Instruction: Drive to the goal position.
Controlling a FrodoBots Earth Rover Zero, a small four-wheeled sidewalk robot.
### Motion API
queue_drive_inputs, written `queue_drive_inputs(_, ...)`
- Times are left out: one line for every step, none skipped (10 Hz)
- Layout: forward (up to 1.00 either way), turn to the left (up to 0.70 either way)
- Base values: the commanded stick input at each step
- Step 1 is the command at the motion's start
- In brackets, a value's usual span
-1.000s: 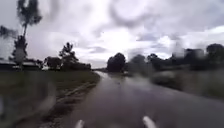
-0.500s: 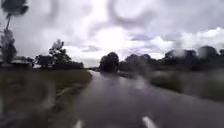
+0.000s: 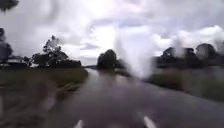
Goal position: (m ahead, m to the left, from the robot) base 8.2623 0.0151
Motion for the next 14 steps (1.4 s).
queue_drive_inputs(0.85, 0.0)
queue_drive_inputs(0.85, 0.0)
queue_drive_inputs(0.85, 0.0)
queue_drive_inputs(0.85, 0.0)
queue_drive_inputs(0.85, 0.0)
queue_drive_inputs(0.85, 0.0)
queue_drive_inputs(0.85, 0.0)
queue_drive_inputs(0.85, 0.0)
queue_drive_inputs(0.85, 0.0)
queue_drive_inputs(0.85, 0.0)
queue_drive_inputs(0.85, 0.0)
queue_drive_inputs(0.85, 0.0)
queue_drive_inputs(0.85, 0.0)
queue_drive_inputs(0.85, 0.0)
